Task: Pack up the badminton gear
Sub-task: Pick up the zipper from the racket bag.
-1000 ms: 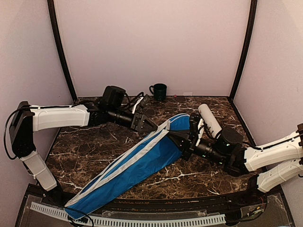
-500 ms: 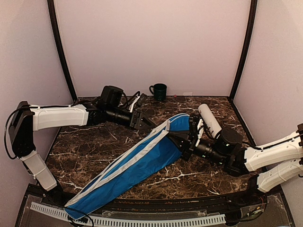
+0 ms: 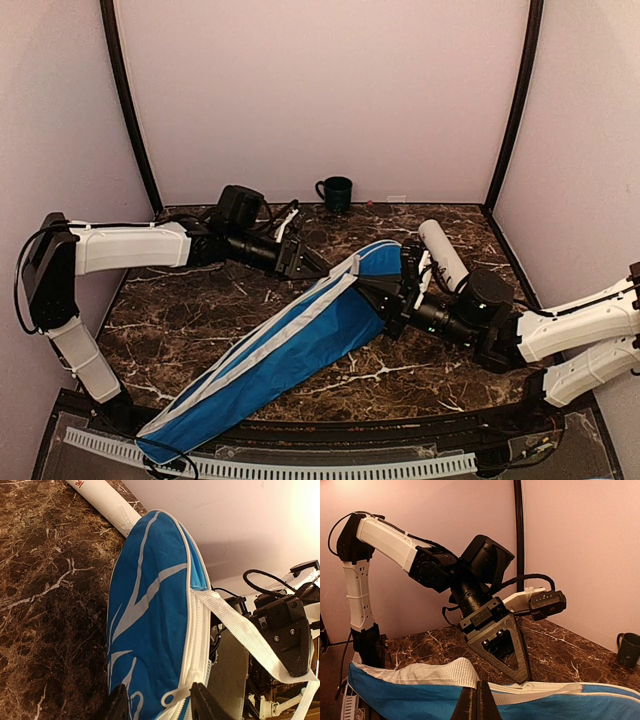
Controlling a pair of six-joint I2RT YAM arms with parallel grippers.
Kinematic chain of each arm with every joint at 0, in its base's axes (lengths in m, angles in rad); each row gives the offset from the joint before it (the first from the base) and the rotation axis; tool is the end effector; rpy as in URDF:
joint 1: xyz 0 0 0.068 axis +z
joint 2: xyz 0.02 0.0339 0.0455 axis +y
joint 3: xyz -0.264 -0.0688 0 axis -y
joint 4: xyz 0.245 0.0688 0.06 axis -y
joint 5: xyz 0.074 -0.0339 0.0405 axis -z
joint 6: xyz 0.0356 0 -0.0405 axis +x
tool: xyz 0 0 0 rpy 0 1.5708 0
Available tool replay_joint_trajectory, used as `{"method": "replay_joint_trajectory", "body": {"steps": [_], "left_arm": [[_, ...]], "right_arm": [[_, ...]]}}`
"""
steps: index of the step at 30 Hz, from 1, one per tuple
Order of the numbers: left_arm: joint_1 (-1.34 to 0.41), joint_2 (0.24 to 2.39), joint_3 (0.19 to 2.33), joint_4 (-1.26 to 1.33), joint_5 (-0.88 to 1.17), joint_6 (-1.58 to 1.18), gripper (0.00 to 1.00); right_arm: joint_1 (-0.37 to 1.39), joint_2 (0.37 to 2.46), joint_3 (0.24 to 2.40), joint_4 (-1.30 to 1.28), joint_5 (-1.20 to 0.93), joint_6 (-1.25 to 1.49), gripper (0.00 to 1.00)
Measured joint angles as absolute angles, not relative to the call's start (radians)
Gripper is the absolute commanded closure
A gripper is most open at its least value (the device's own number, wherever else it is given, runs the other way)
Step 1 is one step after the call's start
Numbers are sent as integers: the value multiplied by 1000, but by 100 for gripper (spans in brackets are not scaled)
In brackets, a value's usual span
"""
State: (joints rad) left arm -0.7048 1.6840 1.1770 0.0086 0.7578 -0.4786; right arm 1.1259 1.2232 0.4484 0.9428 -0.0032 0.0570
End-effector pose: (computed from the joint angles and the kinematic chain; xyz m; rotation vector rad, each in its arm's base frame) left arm 0.2743 -0.2654 0.2616 0.7700 2.1397 -1.4648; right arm 0.1097 0.2304 0.2515 -0.7540 1.2684 0.9760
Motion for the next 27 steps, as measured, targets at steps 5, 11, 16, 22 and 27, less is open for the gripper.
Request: {"method": "replay_joint_trajectory", "body": {"steps": [5, 11, 16, 22, 27], "left_arm": [[-705, 1685, 1177, 7, 775, -483, 62], [-705, 1685, 1177, 15, 791, -487, 73], [-705, 1685, 1177, 28, 803, -495, 80], [-705, 1684, 1177, 29, 806, -494, 83], [-705, 1679, 1177, 29, 807, -493, 90]], "right_arm": [[1126, 1219, 448, 945, -3, 57, 100], [1126, 1219, 448, 947, -3, 57, 100], [1126, 1219, 448, 949, -3, 57, 100], [1126, 1220, 448, 950, -3, 57, 100], [1126, 1227, 448, 953, -3, 57, 100]]}}
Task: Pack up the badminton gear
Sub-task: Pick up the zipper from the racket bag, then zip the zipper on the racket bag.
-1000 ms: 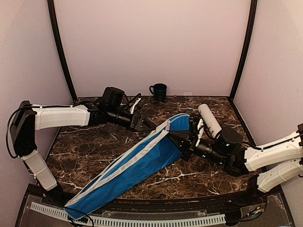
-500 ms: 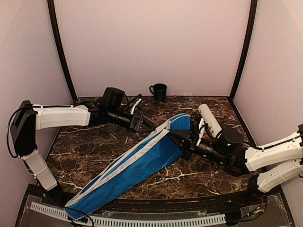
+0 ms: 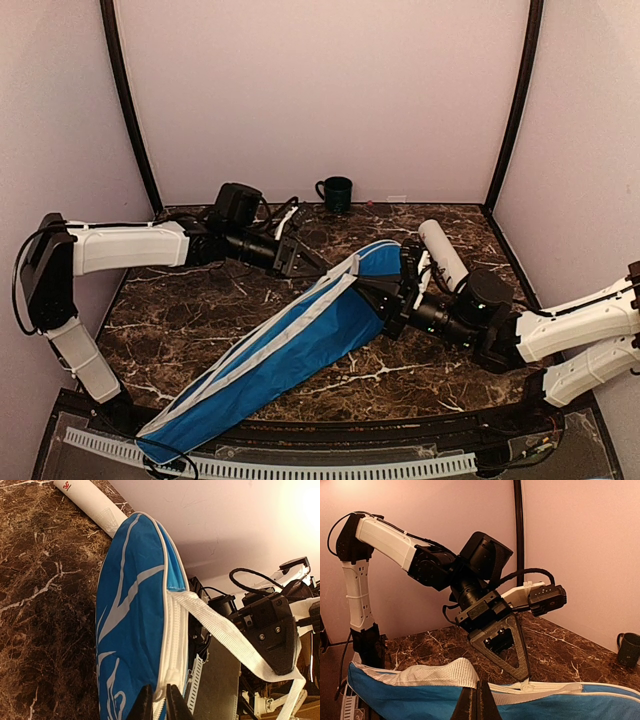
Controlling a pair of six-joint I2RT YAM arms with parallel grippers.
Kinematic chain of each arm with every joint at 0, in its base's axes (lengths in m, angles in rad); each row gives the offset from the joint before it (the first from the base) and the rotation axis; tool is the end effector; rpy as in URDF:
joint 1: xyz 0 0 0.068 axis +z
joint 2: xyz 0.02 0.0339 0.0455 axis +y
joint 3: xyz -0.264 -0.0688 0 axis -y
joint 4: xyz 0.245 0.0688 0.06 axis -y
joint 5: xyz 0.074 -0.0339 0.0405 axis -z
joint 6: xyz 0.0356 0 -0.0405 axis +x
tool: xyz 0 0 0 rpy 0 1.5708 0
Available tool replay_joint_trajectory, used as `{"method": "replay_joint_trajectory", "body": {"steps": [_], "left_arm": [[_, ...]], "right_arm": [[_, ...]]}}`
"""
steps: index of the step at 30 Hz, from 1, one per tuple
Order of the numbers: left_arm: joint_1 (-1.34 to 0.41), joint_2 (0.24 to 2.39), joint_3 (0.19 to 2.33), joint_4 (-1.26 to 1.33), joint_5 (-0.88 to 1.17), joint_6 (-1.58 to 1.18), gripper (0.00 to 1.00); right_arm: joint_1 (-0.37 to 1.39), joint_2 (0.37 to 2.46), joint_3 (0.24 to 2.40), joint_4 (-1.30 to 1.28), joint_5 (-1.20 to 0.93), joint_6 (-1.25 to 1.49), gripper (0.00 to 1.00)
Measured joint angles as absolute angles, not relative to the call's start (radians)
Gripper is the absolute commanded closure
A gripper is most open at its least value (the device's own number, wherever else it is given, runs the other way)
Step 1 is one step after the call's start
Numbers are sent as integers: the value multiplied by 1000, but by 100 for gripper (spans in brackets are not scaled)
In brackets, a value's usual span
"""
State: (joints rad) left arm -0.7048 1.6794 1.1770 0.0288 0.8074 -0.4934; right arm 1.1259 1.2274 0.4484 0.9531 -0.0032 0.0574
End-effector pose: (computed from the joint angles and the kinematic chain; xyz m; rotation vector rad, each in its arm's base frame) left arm 0.2728 -0.2658 0.2656 0.7978 2.1128 -1.5240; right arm 0.1099 0.2307 0.2516 -0.7506 1.2632 0.9782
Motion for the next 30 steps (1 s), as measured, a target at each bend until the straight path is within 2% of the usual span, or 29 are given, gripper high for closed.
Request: {"method": "replay_joint_trajectory", "body": {"steps": [9, 30], "left_arm": [[-705, 1668, 1177, 35, 824, -500, 100], [-703, 1540, 1018, 106, 767, -505, 100]], "right_arm": [[1126, 1235, 448, 958, -2, 58, 100], [1132, 1137, 392, 918, 138, 70, 100]]}}
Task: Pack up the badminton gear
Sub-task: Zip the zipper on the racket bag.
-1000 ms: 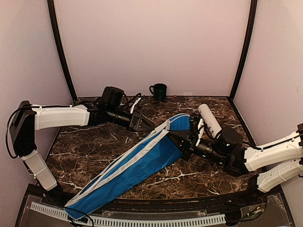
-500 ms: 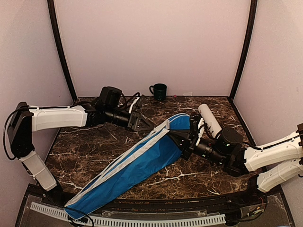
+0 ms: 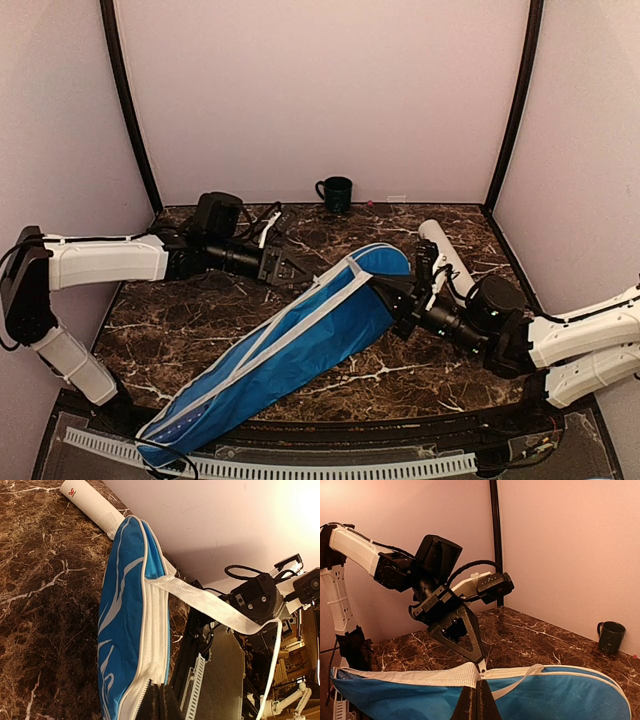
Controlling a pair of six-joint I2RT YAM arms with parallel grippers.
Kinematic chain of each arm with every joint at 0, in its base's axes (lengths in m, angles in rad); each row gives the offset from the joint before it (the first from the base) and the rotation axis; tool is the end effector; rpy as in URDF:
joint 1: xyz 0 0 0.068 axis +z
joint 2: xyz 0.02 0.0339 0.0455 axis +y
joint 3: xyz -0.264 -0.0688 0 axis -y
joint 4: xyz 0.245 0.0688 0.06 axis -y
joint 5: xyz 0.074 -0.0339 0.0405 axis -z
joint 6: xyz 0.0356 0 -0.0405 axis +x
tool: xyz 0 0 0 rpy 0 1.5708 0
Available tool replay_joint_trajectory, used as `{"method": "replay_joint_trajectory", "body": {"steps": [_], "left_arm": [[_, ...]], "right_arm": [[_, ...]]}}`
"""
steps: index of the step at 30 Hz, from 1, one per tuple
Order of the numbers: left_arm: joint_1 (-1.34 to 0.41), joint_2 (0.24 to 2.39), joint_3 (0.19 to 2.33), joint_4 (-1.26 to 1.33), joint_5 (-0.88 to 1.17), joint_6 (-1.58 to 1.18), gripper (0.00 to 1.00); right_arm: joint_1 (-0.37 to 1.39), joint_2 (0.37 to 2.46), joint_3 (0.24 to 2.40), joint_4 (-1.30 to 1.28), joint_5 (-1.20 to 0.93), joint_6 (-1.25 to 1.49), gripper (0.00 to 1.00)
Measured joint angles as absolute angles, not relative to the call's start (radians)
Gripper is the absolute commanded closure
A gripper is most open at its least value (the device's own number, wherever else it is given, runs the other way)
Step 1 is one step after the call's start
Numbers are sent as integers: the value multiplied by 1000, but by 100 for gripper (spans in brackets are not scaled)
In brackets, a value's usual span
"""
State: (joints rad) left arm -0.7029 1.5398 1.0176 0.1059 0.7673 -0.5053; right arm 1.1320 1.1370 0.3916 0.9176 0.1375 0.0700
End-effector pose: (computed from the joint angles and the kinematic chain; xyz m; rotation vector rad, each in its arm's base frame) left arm 0.2474 -0.2420 0.2669 0.7668 2.0630 -1.4945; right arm 0.1053 0.2128 0.2497 -0.6346 1.3160 0.8963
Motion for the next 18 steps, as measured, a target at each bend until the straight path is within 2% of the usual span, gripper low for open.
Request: {"method": "replay_joint_trajectory", "body": {"steps": [18], "left_arm": [[-697, 1487, 945, 125, 767, -484, 100]], "right_arm": [[1138, 1100, 373, 838, 244, 68, 100]]}}
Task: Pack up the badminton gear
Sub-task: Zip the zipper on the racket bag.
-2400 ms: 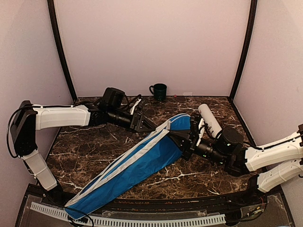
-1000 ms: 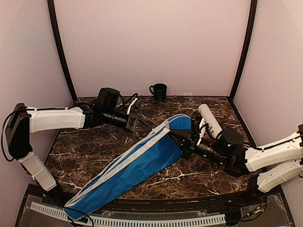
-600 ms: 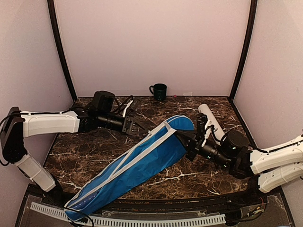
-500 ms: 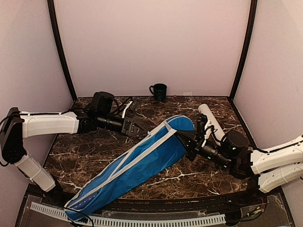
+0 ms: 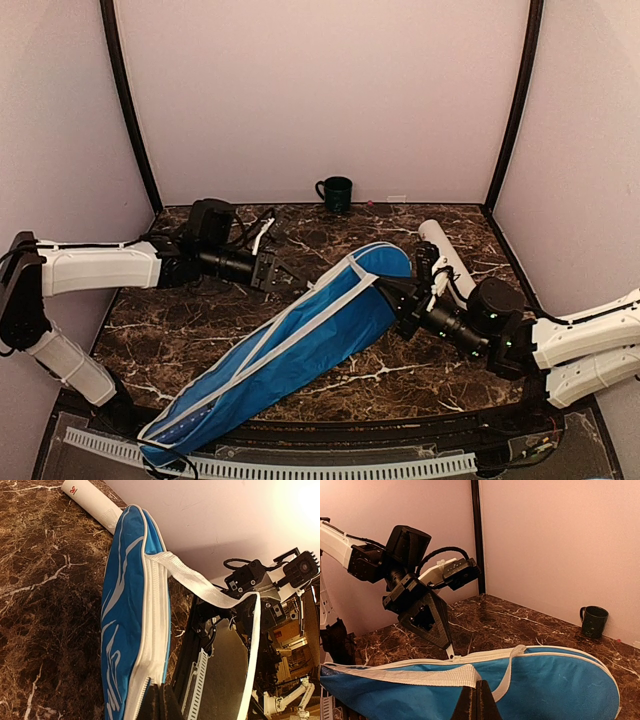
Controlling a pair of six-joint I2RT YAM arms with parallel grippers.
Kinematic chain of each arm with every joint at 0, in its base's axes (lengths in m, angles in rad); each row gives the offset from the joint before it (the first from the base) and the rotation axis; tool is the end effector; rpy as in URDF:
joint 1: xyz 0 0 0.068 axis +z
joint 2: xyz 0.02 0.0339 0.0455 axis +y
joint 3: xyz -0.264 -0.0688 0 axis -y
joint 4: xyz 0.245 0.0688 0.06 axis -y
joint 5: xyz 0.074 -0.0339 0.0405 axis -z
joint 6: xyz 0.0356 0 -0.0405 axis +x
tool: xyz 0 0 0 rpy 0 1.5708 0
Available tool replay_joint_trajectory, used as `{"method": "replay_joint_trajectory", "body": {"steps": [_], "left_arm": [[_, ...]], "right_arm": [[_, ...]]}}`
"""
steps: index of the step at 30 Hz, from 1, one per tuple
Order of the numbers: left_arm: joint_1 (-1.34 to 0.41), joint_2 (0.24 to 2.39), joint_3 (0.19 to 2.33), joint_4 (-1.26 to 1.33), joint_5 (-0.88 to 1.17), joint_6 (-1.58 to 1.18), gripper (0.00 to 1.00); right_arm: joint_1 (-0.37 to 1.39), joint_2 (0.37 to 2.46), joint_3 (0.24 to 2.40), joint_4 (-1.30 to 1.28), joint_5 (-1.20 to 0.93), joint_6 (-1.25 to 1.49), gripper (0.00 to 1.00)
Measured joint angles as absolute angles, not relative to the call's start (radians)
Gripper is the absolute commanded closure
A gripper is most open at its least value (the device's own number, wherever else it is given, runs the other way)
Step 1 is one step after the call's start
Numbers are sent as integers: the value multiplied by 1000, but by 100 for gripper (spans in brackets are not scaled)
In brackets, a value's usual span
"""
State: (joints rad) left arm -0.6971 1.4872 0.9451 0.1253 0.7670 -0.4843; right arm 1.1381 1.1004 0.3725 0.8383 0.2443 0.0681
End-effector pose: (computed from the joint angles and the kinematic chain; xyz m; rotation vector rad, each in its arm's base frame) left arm 0.2371 -0.2307 0.2612 0.7791 2.0499 -1.4797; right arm 0.1047 0.2062 0.2426 -0.5882 1.3962 0.7992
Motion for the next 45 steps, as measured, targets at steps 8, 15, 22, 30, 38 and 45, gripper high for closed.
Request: {"method": "replay_joint_trajectory", "body": {"steps": [8, 15, 22, 30, 38, 45], "left_arm": [[-695, 1426, 879, 133, 765, -474, 100], [-692, 1364, 815, 134, 770, -471, 100], [-692, 1319, 775, 127, 789, -453, 100], [-692, 1247, 721, 101, 796, -447, 100], [-691, 1178, 684, 82, 796, -445, 100], [-691, 1174, 679, 75, 809, -442, 100]], "right_arm": [[1139, 1087, 364, 822, 274, 69, 100], [1140, 1084, 362, 821, 319, 69, 100], [1140, 1084, 362, 811, 375, 70, 100], [1140, 1085, 366, 783, 424, 69, 100], [1140, 1113, 408, 748, 432, 64, 100], [1138, 1116, 473, 643, 346, 79, 52]]}}
